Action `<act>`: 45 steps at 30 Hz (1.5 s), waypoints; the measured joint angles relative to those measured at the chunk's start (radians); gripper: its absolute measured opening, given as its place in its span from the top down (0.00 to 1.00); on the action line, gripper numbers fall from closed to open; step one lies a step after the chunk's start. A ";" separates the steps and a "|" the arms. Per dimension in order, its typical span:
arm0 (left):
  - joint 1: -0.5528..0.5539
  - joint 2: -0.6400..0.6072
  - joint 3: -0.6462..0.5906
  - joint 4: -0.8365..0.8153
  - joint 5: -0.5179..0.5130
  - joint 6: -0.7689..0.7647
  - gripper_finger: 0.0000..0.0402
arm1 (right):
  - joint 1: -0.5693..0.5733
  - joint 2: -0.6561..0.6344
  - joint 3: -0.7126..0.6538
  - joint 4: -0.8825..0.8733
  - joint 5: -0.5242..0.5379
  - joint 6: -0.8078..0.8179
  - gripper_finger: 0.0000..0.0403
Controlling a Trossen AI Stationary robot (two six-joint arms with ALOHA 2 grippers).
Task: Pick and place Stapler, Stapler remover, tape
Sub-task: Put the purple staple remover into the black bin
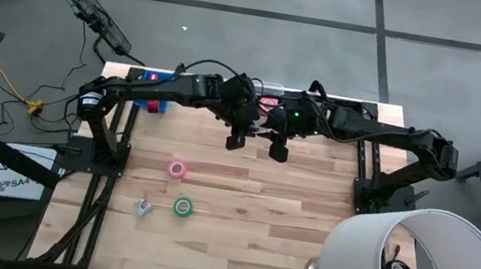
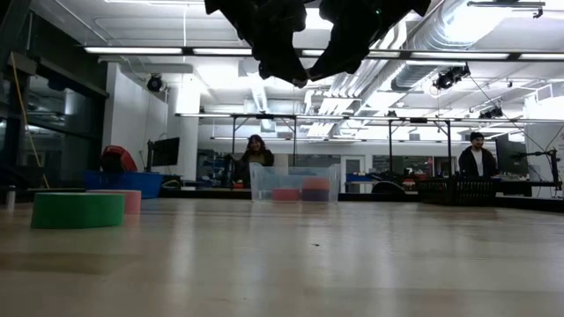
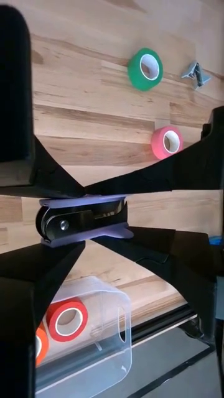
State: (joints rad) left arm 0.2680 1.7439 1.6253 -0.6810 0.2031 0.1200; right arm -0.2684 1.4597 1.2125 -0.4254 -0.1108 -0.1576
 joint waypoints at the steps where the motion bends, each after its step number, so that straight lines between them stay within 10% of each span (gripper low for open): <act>1: 0.000 0.000 0.000 0.000 0.001 0.000 0.74 | 0.000 0.000 0.000 0.000 0.001 0.001 0.79; 17: 0.001 -0.017 0.001 -0.041 -0.020 0.075 0.71 | -0.012 0.000 0.000 -0.026 0.070 0.045 0.79; 28: 0.000 -0.057 -0.001 -0.104 -0.117 0.085 0.41 | -0.026 -0.001 0.000 -0.068 0.150 0.086 0.79; 45: 0.050 -0.197 0.000 -0.272 -0.361 0.088 0.34 | -0.068 -0.001 0.000 -0.277 0.648 0.584 0.79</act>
State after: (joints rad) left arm 0.3176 1.5472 1.6249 -0.9525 -0.1580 0.2077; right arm -0.3362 1.4586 1.2125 -0.7022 0.5371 0.4262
